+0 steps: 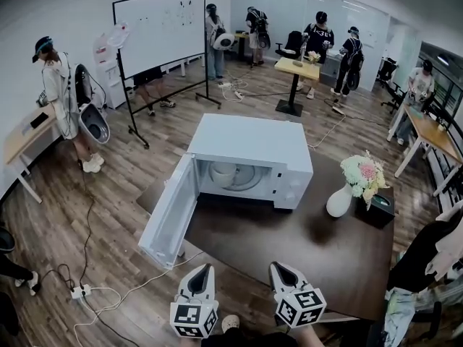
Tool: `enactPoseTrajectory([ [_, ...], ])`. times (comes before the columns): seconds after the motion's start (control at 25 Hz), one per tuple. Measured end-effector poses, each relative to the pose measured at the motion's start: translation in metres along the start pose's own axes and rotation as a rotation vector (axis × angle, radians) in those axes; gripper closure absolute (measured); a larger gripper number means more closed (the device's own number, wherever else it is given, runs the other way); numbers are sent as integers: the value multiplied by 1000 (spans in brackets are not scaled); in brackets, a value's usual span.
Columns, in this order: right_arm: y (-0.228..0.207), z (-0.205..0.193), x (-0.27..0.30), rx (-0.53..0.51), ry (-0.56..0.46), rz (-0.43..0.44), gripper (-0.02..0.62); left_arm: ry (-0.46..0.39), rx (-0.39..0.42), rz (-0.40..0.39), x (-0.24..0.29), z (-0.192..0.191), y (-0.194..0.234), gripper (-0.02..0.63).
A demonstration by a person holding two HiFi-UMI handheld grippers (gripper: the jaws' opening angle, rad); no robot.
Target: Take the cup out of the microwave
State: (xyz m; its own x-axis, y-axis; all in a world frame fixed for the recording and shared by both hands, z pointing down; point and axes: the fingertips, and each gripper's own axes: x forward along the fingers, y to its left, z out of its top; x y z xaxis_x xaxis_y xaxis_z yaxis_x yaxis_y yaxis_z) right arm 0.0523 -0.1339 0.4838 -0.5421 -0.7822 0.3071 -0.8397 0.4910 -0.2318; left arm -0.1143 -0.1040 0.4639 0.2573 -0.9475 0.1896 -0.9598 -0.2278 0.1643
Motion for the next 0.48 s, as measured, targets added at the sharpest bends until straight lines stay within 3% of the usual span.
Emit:
enactPoseTrajectory([
  [0.48, -12, -3, 16, 50, -3, -67, 600, 25, -15, -75, 26, -12, 10, 600],
])
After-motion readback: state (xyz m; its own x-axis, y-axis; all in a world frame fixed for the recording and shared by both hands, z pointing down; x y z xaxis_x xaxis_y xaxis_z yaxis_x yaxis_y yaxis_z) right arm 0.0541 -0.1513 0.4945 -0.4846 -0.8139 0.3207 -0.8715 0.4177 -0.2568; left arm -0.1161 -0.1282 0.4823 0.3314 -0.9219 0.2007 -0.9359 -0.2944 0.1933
